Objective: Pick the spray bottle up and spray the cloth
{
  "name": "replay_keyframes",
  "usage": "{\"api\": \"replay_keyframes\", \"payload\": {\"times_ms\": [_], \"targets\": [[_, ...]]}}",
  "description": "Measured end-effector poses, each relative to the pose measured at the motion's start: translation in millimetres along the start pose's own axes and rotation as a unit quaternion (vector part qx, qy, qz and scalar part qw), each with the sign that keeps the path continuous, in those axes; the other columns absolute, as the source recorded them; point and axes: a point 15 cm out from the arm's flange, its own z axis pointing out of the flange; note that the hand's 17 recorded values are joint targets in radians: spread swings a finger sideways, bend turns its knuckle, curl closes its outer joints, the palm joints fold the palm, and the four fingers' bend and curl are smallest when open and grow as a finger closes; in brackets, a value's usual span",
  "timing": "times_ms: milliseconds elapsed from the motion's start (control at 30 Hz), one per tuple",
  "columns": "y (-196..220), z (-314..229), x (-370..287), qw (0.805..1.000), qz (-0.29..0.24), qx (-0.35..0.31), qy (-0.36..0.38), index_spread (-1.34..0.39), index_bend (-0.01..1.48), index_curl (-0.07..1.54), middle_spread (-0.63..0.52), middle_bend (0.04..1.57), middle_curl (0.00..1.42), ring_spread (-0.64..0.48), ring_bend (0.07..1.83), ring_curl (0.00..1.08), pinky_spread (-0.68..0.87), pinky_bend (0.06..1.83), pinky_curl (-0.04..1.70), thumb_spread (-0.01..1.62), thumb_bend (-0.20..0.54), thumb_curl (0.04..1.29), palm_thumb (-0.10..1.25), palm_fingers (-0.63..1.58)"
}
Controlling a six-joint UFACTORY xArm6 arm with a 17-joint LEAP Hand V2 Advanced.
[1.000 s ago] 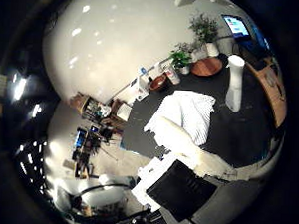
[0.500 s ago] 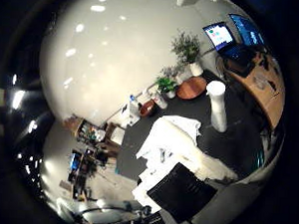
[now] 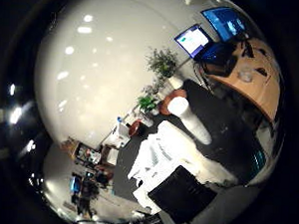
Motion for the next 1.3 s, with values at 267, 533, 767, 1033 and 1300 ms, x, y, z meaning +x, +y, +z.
{"api": "replay_keyframes", "payload": {"times_ms": [267,533,767,1033,1300], "targets": [[2.2,48.9,5.0,0.998,0.026,-0.021,-0.054,-0.14,0.16,0.30,0.21,0.20,0.32,0.31,0.52,0.18,0.63,1.12,0.05,1.05,-0.039,0.43,0.47,0.23],[-7.4,78.6,-5.1,0.995,0.025,0.000,-0.101,-0.09,0.15,0.27,0.23,0.21,0.33,0.33,0.55,0.19,0.61,1.17,0.07,1.08,-0.035,0.34,0.24,0.16],[-13.2,91.6,-15.1,0.986,0.026,0.039,-0.158,-0.07,0.15,0.27,0.25,0.23,0.34,0.33,0.54,0.20,0.62,1.19,0.09,1.07,-0.027,0.31,0.17,0.12],[-6.1,117.7,-4.3,0.979,0.039,0.060,-0.191,-0.06,0.16,0.27,0.25,0.23,0.34,0.34,0.53,0.20,0.61,1.18,0.10,1.08,-0.025,0.29,0.15,0.09],[-2.0,145.5,4.7,0.971,0.063,0.076,-0.216,-0.04,0.16,0.28,0.26,0.23,0.33,0.35,0.51,0.21,0.62,1.16,0.11,1.10,-0.023,0.29,0.15,0.08]]}}
